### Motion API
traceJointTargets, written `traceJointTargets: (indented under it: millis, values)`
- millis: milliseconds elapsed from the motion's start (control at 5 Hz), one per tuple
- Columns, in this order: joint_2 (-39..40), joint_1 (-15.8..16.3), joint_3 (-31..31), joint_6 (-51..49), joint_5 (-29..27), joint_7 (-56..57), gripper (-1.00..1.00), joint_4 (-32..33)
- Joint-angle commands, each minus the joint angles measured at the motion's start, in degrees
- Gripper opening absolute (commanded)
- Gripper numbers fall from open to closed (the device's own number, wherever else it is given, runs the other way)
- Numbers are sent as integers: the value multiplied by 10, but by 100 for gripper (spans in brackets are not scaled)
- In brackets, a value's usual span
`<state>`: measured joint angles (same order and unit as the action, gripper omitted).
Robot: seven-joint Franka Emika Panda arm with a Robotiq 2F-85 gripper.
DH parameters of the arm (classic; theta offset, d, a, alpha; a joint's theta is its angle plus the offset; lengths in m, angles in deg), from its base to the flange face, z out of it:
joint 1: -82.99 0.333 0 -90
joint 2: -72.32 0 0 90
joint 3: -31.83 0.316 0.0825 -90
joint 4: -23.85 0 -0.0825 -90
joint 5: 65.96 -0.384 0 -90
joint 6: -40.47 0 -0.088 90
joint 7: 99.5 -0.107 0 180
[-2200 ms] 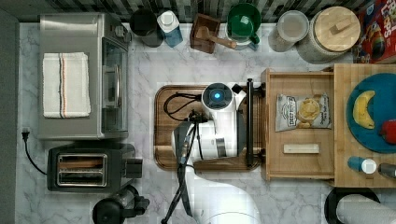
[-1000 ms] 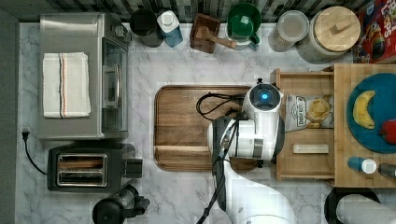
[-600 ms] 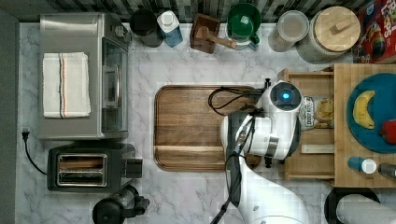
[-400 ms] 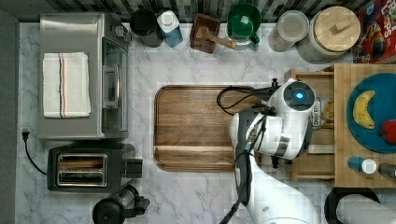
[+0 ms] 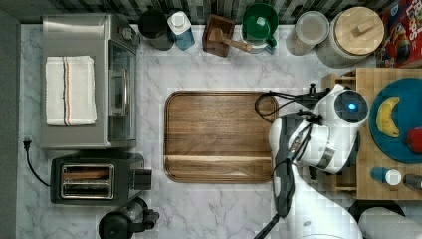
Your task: Close the drawer.
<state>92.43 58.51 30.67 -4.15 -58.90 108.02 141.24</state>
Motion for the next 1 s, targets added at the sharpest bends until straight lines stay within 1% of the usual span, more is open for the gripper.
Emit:
traceJointTargets:
  millis: [200,400,600,800,1000]
  values:
    - [32,-77,-19,23,3,118,-100,-101]
    - [45,-79,-31,-6,28,126,-100,-141]
    - [66,-89,-30,-14,40,137,-100,-175]
    - [73,-98,-25,-15,26,151,-100,-182]
    - [73,-97,-26,-15,25,151,-100,-182]
